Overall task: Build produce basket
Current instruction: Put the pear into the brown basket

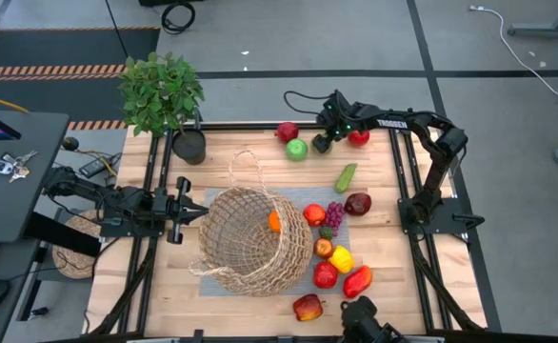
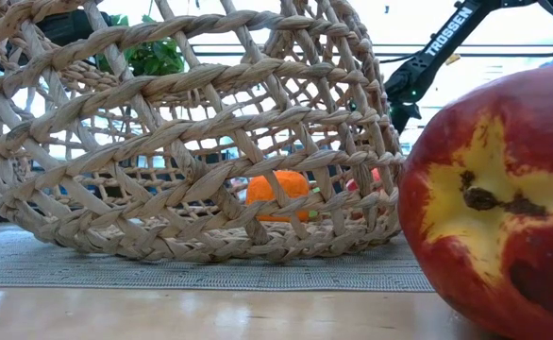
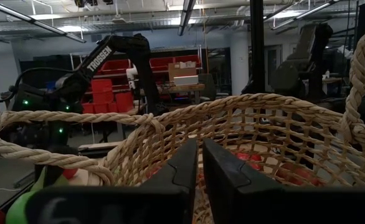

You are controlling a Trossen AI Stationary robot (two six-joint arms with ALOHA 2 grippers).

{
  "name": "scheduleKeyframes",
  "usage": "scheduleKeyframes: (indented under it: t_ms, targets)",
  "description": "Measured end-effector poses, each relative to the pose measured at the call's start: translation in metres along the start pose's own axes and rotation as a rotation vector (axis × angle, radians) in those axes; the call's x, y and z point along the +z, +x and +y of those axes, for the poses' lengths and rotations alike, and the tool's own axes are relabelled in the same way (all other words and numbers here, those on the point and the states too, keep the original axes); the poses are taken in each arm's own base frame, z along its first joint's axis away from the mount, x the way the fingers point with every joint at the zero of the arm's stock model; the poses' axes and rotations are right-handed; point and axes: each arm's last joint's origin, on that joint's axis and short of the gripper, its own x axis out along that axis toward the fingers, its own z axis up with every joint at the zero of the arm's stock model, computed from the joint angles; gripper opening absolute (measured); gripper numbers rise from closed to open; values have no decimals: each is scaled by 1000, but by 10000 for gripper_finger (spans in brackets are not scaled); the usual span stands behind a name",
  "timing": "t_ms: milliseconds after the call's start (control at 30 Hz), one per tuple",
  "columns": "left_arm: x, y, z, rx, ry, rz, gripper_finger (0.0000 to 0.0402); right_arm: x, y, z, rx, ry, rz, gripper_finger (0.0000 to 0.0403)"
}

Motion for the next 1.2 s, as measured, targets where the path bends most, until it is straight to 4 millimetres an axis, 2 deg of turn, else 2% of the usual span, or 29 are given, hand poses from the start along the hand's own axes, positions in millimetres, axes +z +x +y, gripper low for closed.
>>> scheduleKeyframes:
  t_ms: [300,633,933,1200]
  targets:
    - [0,0,0,0,0,0,29,-2,-2,11,42,-3,37,312]
    - [0,0,0,0,0,0,31,7,-41,32,180,-48,-71,317]
    - [0,0,0,0,0,0,29,9,-81,85,298,-192,-200,316]
    - [0,0,0,0,0,0,35,0,-135,129,389,-281,-354,316]
